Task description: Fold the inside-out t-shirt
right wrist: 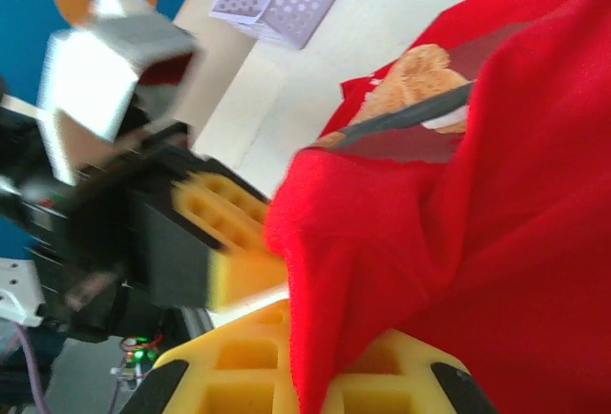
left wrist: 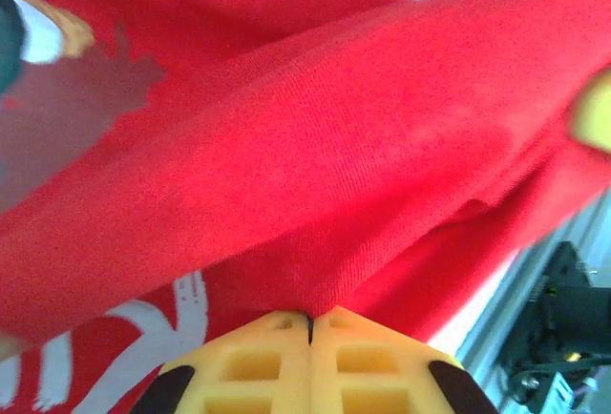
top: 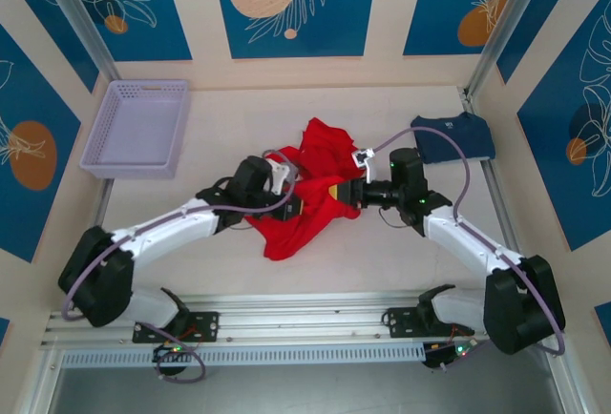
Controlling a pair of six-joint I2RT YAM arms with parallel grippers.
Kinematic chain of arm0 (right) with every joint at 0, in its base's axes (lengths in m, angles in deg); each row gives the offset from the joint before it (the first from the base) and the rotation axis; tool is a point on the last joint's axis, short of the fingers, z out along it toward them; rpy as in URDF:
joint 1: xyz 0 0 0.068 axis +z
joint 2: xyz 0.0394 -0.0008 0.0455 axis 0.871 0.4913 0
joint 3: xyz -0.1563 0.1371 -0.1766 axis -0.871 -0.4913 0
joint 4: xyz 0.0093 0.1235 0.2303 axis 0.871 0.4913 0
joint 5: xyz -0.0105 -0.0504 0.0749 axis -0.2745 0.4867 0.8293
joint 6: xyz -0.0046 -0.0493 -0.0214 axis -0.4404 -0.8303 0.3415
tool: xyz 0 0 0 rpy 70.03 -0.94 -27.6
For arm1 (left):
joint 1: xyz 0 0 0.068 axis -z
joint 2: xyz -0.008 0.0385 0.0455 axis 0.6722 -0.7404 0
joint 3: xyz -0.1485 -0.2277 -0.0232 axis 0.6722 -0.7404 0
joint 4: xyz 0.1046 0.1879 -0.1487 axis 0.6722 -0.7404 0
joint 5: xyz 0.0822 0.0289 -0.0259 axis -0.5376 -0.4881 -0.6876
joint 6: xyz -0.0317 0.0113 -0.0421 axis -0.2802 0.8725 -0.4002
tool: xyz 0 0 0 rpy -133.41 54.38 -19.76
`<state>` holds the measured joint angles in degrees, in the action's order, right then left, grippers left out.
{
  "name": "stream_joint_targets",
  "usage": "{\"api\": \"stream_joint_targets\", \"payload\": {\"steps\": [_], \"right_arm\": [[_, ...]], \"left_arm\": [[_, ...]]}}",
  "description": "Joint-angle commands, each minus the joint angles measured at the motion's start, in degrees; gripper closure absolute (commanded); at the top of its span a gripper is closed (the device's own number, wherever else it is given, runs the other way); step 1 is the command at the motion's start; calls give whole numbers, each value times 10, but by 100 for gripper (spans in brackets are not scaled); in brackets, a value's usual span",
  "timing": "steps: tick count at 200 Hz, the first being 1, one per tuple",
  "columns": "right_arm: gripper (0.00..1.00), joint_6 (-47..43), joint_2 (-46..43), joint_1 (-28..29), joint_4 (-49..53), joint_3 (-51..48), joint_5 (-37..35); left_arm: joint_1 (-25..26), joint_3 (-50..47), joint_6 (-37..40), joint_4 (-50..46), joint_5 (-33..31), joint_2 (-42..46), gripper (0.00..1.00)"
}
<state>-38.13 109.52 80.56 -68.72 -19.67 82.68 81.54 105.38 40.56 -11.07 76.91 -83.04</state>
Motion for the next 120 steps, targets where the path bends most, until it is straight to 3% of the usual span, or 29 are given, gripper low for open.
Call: {"api": "stream_joint_targets", "payload": {"steps": [1, 32, 55, 87, 120], "right_arm": [[100, -40, -25, -4, 73, 27, -26], [99, -29, -21, 5, 97, 34, -65], [93, -15, 0, 22, 116, 46, -98], [77, -18, 44, 52, 194, 91, -163], [65, -70, 56, 83, 285, 141, -281]], "left_arm": [[-45, -10, 29, -11, 76, 75, 100], [-85, -19, 26, -22, 154, 123, 100], [-94, -20, 45, -28, 179, 130, 100], [-95, -21, 58, -23, 183, 120, 100], [-95, -19, 47, -12, 202, 103, 100]]}}
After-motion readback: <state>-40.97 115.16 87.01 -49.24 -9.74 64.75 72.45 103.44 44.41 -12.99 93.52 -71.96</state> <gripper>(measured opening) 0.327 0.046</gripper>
